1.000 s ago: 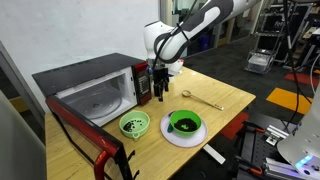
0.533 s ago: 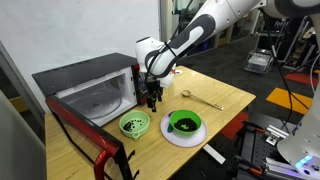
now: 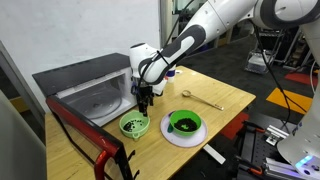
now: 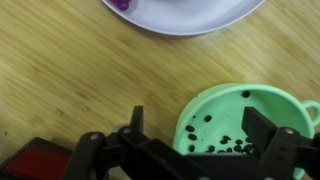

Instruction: Put the light green bowl between the spoon and the dark green bowl

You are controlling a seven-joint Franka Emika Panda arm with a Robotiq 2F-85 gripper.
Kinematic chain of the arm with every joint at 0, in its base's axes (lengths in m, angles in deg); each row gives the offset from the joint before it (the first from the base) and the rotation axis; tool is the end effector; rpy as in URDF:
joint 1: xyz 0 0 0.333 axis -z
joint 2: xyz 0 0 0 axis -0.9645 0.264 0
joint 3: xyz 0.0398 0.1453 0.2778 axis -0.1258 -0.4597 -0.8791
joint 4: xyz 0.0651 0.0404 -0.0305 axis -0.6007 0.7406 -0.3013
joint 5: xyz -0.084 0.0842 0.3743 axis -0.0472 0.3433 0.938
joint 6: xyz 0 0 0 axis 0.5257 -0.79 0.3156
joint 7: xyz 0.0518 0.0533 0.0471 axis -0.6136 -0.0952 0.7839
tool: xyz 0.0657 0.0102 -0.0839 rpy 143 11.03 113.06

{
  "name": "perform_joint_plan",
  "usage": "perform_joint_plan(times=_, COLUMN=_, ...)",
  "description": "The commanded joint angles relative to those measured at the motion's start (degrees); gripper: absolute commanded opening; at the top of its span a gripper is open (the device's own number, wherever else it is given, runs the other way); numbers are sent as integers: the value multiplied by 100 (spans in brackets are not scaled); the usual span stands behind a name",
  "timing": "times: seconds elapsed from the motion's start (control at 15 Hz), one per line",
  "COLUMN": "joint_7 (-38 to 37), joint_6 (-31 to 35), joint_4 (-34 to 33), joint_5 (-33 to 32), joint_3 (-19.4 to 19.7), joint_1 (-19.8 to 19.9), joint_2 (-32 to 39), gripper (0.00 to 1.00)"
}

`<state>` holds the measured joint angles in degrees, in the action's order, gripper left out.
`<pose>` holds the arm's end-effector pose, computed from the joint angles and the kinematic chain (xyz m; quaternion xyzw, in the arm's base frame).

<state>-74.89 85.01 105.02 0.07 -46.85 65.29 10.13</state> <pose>0.6612 0.1881 0.2293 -0.9825 -0.1846 0.0250 0.0041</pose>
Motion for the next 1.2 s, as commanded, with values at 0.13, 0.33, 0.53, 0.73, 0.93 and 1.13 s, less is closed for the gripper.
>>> perform_joint_plan(times=0.13, joint_7=220, joint_6=239, joint_4=-489, joint_5=190, joint_3=-49, joint_1=65, joint_2=466, gripper=100)
perform_joint_plan(times=0.33, joint_7=237, joint_6=298, joint_4=-787, joint_5=247, joint_3=-43, joint_1=87, joint_2=745, gripper=100)
perform_joint_plan(times=0.53, joint_7=256, joint_6=289, joint_4=-997, joint_5=276, joint_3=-44, joint_1=76, joint_2=946, gripper=100)
perform_joint_plan(times=0.73, joint_7=249, joint_6=275, joint_4=-1089, joint_5=271, joint_3=-49, joint_1=58, joint_2=1048, gripper=100)
perform_joint_plan(times=0.93, joint_7=238, joint_6=281, joint_4=-1114, joint_5=237, joint_3=-37, joint_1=29, joint_2=1087, gripper=74)
perform_joint_plan(times=1.13, joint_7=232, joint_6=294, joint_4=-1109, joint_5=223, joint_3=-27, joint_1=19, joint_2=1089, gripper=52)
